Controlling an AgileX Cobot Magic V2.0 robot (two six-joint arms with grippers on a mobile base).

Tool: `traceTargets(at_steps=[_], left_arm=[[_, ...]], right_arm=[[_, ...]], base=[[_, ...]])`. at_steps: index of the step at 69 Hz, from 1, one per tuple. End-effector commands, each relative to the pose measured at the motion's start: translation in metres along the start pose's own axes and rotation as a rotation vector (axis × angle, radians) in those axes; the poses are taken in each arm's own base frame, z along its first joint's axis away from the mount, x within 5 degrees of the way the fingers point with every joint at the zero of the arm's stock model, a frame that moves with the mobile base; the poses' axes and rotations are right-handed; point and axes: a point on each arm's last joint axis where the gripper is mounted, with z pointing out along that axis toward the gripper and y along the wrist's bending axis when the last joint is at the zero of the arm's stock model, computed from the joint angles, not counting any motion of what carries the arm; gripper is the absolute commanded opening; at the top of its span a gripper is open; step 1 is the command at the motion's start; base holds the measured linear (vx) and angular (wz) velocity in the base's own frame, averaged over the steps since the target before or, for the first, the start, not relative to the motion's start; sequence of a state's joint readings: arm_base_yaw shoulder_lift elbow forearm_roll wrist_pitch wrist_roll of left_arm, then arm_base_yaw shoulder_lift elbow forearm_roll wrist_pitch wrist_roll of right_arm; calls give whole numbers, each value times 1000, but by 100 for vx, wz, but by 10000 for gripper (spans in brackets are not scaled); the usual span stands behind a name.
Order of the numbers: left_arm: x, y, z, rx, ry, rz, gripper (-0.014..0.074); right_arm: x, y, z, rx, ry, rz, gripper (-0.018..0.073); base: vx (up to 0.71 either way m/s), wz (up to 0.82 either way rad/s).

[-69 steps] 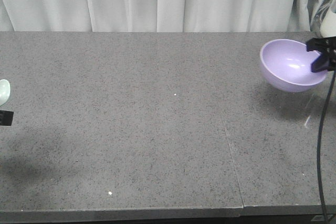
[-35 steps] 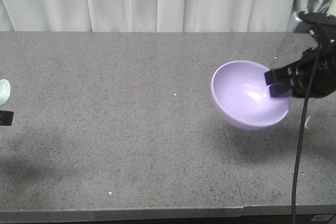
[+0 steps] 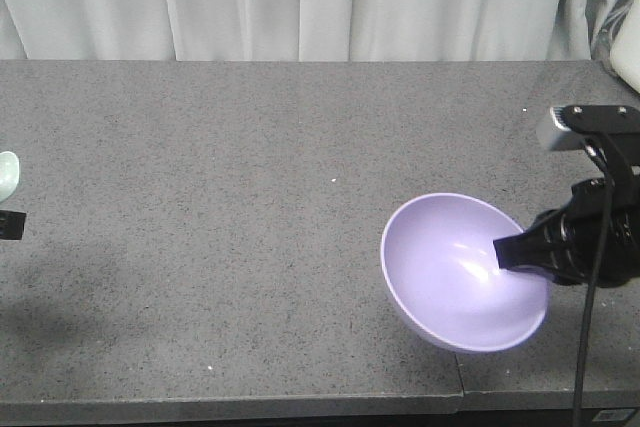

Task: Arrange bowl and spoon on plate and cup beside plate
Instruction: 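Lift the lavender bowl by its rim with the right gripper, then drive the base along the counter toward the blue plate, holding both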

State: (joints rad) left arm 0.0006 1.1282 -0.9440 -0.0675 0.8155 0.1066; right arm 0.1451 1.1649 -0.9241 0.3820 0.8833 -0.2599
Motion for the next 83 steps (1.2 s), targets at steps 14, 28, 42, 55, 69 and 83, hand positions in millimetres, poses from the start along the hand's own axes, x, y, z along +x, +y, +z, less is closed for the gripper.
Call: traceTargets(at_steps=[14, 28, 42, 55, 69, 83], left_arm=[[-10, 0, -12, 1, -99, -8, 55], [-10, 0, -12, 1, -98, -8, 55], [-10, 0, -12, 1, -98, -8, 55], [-10, 0, -12, 1, -98, -8, 55], [-10, 0, -12, 1, -98, -8, 55], [-10, 0, -12, 1, -98, -8, 55]], right_arm=[[-1, 7, -27, 5, -161, -12, -2], [-1, 7, -27, 5, -162, -16, -1], [0, 8, -27, -1, -149, -14, -1], [0, 8, -27, -1, -149, -14, -1], [0, 8, -27, -1, -149, -14, -1], [0, 8, -27, -1, -149, -14, -1]], base=[[0, 0], [0, 0], [0, 0], [0, 0], [0, 0], [0, 0]])
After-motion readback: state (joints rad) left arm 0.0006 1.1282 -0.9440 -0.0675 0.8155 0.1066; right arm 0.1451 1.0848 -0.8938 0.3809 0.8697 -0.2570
